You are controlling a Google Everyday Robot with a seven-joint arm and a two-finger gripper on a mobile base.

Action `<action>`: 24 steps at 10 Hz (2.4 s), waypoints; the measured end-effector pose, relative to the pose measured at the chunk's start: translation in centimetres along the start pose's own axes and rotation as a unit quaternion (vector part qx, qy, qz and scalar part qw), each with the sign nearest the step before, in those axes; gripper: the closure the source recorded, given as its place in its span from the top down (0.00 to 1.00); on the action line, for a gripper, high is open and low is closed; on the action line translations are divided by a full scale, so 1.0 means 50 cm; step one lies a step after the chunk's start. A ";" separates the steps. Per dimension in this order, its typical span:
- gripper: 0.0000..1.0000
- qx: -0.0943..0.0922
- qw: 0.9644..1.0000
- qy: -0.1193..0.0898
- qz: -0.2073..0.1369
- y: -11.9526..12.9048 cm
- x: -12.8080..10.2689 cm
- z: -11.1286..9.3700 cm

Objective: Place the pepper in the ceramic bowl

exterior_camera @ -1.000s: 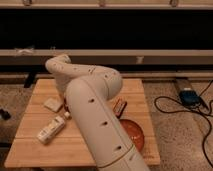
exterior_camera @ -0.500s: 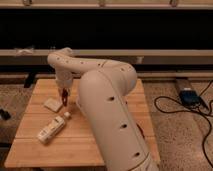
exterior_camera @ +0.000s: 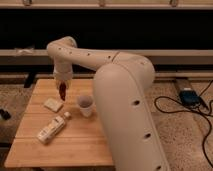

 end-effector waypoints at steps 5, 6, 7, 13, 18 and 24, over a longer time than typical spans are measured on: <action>0.00 -0.002 1.000 -0.003 -0.001 -0.126 0.149 -0.084; 0.00 -0.002 1.000 0.001 0.010 -0.170 0.197 -0.092; 0.00 0.000 1.000 0.005 0.022 -0.205 0.231 -0.094; 0.00 0.018 0.992 0.039 0.121 -0.438 0.407 -0.037; 0.27 0.035 0.984 0.045 0.168 -0.543 0.457 0.045; 0.80 0.086 0.974 0.041 0.207 -0.588 0.421 0.096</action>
